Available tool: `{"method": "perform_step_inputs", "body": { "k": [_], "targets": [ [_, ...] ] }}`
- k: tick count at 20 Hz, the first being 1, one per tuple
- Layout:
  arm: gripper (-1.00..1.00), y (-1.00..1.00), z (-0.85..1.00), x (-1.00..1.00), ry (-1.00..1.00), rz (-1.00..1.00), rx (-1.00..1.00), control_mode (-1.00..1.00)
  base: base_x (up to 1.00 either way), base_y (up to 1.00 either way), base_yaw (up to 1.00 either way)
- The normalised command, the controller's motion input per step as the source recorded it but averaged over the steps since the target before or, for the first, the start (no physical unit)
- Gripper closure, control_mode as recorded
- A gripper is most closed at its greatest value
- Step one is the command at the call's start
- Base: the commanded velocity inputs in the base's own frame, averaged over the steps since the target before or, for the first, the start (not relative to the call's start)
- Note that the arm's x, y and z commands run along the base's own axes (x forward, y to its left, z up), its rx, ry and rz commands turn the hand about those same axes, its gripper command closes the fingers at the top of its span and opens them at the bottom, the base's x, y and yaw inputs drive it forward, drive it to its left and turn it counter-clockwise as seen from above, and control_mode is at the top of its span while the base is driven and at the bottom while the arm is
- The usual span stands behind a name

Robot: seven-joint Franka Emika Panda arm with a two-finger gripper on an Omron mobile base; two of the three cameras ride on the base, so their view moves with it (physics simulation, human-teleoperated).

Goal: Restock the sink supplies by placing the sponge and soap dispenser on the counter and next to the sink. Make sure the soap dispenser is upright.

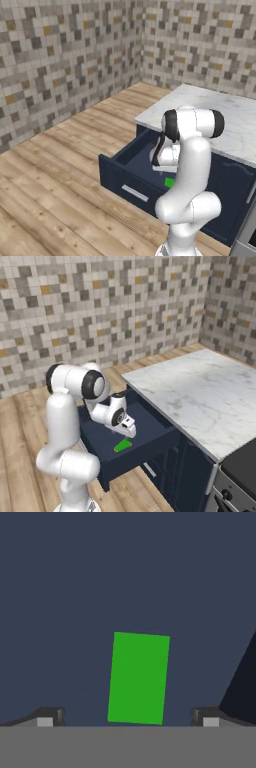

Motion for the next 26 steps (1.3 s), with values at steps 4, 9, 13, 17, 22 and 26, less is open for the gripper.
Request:
{"method": "perform_step_inputs", "body": {
  "k": [4,9,13,17,22,26],
  "targets": [
    [-1.0,-0.09,-0.44,0.45,0.0,0.04,0.0,-1.0,0.0,0.0,0.0],
    [-1.0,-0.37,-0.26,0.06,0.0,0.0,0.0,-1.0,0.0,0.0,0.0],
    [-1.0,-0.18,-0.22,0.0,0.0,0.0,0.0,-1.0,0.0,0.0,0.0],
    [-1.0,-0.02,-0.16,0.0,0.02,0.0,0.0,-1.0,0.0,0.0,0.0],
    [-1.0,0.0,-0.14,0.0,0.04,-0.01,0.0,-1.0,0.0,0.0,0.0],
    [-1.0,0.0,-0.08,0.0,0.05,0.0,0.0,-1.0,0.0,0.0,0.0]
  ]
}}
